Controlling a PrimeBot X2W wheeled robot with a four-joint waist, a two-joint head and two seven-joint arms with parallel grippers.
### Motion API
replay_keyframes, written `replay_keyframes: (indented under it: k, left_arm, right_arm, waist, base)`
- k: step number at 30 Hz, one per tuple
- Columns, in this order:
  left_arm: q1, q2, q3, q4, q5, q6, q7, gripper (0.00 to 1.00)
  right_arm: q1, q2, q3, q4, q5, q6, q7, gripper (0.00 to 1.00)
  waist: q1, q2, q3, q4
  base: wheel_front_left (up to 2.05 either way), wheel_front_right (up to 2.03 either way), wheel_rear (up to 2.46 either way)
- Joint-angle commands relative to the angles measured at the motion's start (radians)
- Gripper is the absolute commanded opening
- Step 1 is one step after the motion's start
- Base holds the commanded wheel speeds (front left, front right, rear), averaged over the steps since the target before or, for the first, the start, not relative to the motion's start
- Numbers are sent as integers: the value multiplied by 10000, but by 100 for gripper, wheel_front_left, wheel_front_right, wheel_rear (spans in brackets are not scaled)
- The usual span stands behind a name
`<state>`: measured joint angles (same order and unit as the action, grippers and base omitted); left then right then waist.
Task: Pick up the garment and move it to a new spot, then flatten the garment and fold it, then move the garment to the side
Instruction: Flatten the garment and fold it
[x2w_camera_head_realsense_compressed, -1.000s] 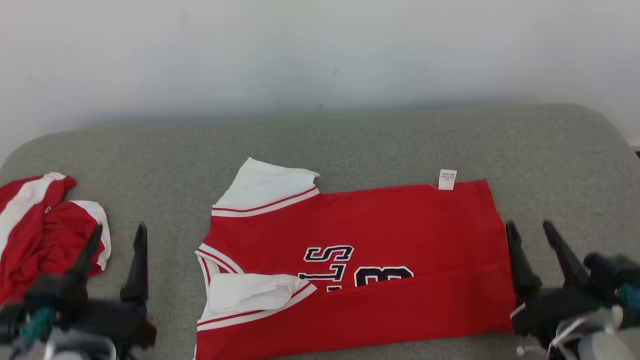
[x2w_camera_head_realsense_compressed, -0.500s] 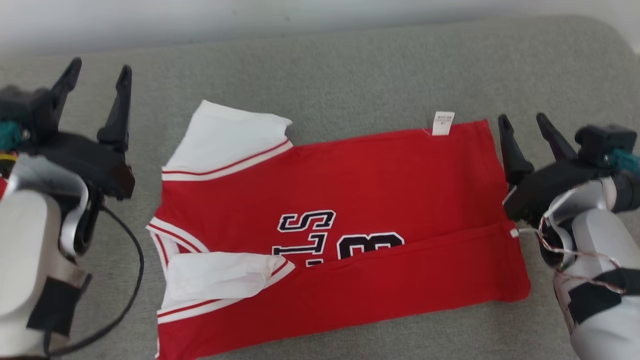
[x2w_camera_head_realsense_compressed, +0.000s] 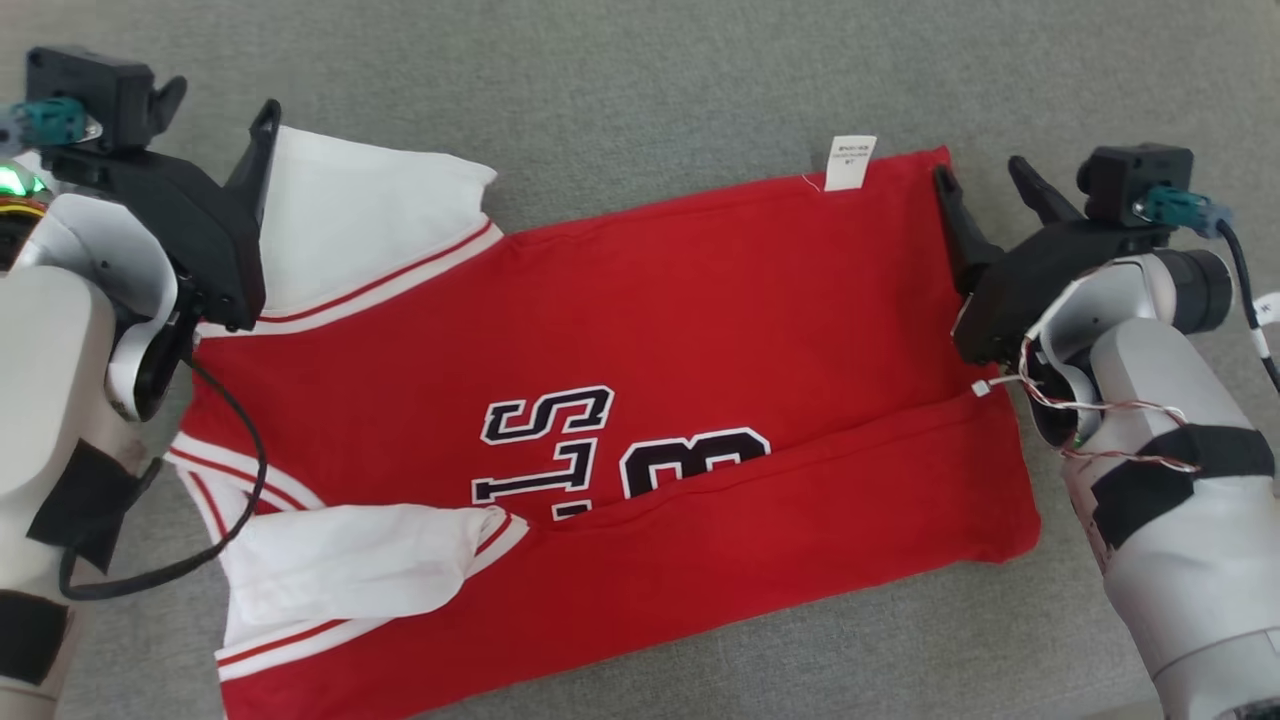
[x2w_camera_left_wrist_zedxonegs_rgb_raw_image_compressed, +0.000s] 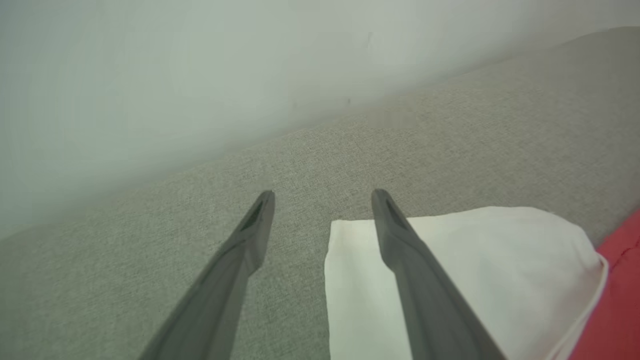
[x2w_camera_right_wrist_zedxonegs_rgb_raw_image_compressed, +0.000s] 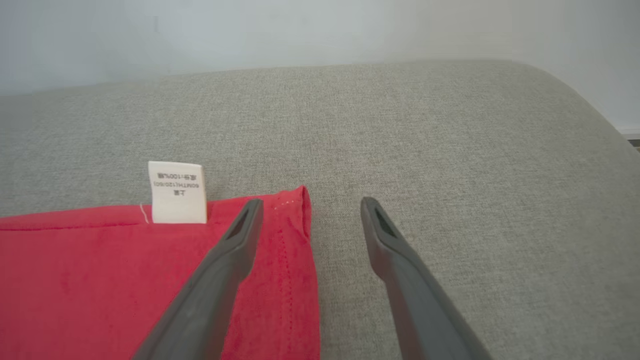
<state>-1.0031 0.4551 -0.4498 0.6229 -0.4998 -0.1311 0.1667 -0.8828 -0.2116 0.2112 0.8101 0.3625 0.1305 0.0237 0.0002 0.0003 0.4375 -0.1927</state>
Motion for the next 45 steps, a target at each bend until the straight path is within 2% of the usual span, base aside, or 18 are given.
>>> replay_keyframes:
  k: [1,10,19,20,21,22,23,24,36,45]
  left_arm:
    - [-122,72,-100,127,-160,17,81,100]
    - [-892,271,-1414,920,-871,15,631,100]
    - [-1281,100,-2218,1547,-1769,15,1173,100]
    - [-1321,123,-2294,1611,-1835,15,1210,73]
    - [-1349,130,-2372,1654,-1895,15,1221,36]
    - [-1356,107,-2449,1701,-1967,16,1247,6]
    - [-1348,71,-2504,1720,-2081,18,1256,0]
    - [-1357,39,-2512,1727,-2191,18,1176,0]
    - [-1136,-148,-2421,1809,-2807,19,-751,0]
    - [331,-187,-2342,455,-3046,91,-2809,0]
  right_arm:
    - [-137,45,77,110,86,3,-54,100]
    - [-985,185,781,1116,479,3,-273,100]
    - [-1579,369,1445,1850,823,3,-414,100]
    - [-1635,379,1489,1956,880,3,-363,89]
    - [-1695,373,1532,2043,905,3,-343,46]
    - [-1783,363,1569,2109,960,3,-384,27]
    - [-1854,334,1583,2167,982,3,-471,18]
    - [-1885,299,1590,2244,997,3,-554,0]
    - [-1622,56,1913,2690,1186,3,-1798,0]
    - [-317,-499,2409,2169,1681,3,-2730,0]
  waist:
    - [-2,-3,168,-153]
    - [-2,-3,491,-124]
    - [-2,-3,615,-158]
    - [-2,-3,630,-156]
    - [-2,-3,649,-149]
    - [-2,-3,672,-132]
    - [-2,-3,682,-110]
    - [-2,-3,685,-80]
    - [-2,-3,56,165]
    - [-2,-3,-899,722]
  base:
    - [0,0,0]
    - [0,0,0]
    - [0,0,0]
    - [0,0,0]
    - [0,0,0]
    - [0,0,0]
    - [0,0,0]
    - [0,0,0]
    - [0,0,0]
    - [0,0,0]
